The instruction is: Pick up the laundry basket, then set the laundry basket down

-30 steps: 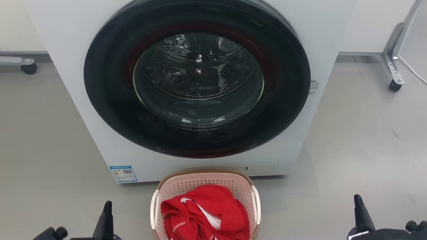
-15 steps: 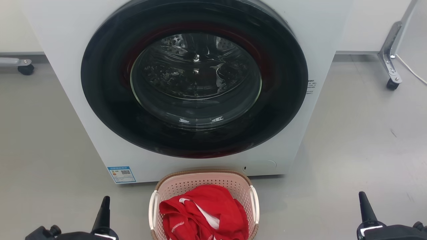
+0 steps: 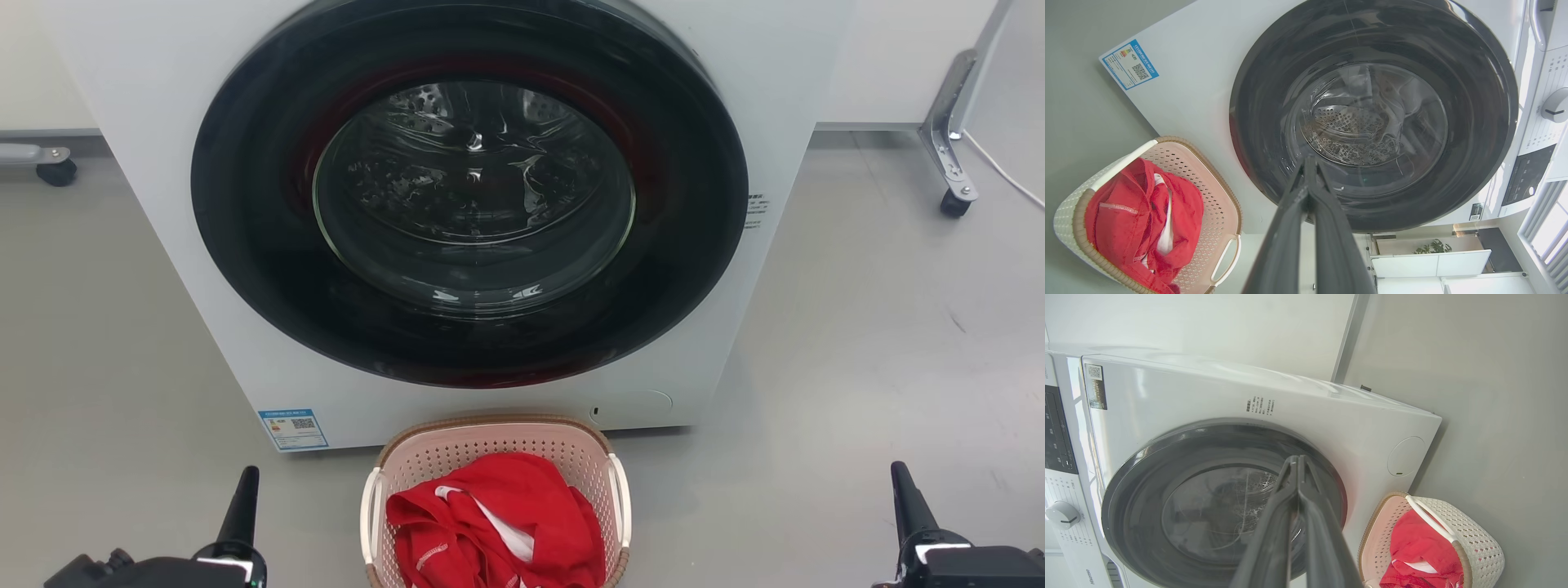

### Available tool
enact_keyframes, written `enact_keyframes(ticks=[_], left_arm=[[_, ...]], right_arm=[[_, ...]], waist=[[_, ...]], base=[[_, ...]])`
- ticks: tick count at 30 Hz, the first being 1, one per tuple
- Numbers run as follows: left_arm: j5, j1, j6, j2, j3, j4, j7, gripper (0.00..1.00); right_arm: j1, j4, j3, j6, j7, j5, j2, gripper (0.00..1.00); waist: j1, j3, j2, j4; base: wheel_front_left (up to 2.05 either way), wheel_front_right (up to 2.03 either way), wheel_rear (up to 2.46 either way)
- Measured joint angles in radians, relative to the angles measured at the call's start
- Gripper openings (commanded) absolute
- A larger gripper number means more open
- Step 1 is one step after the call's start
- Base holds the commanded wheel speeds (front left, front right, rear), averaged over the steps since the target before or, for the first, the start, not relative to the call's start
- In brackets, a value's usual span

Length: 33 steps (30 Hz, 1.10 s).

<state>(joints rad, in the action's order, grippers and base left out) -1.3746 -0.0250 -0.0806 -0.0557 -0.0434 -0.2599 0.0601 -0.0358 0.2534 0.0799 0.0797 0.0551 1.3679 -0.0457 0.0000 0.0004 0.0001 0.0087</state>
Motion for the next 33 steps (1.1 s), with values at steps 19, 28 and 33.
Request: enact_keyframes(ticks=[19, 28, 33], left_arm=[[-0.226, -0.055, -0.043, 0.013, -0.047, -0.034, 0.053, 0.00], [-0.226, -0.055, -0.043, 0.013, -0.047, -0.034, 0.053, 0.00], [-0.226, -0.055, -0.043, 0.013, -0.047, -0.034, 0.053, 0.00]], right_arm=[[-0.049, 0.045, 0.053, 0.040, 0.058, 0.229, 0.002, 0.00], [-0.056, 0.045, 0.053, 0.040, 0.058, 0.229, 0.002, 0.00], [-0.056, 0.045, 0.053, 0.040, 0.058, 0.229, 0.002, 0.00]], waist=[[0.0000, 0.001, 0.0000, -0.009], [0.0000, 0.001, 0.0000, -0.009], [0.0000, 0.001, 0.0000, -0.009]], base=[[0.00, 0.00, 0.00], [0.00, 0.00, 0.00], [0.00, 0.00, 0.00]])
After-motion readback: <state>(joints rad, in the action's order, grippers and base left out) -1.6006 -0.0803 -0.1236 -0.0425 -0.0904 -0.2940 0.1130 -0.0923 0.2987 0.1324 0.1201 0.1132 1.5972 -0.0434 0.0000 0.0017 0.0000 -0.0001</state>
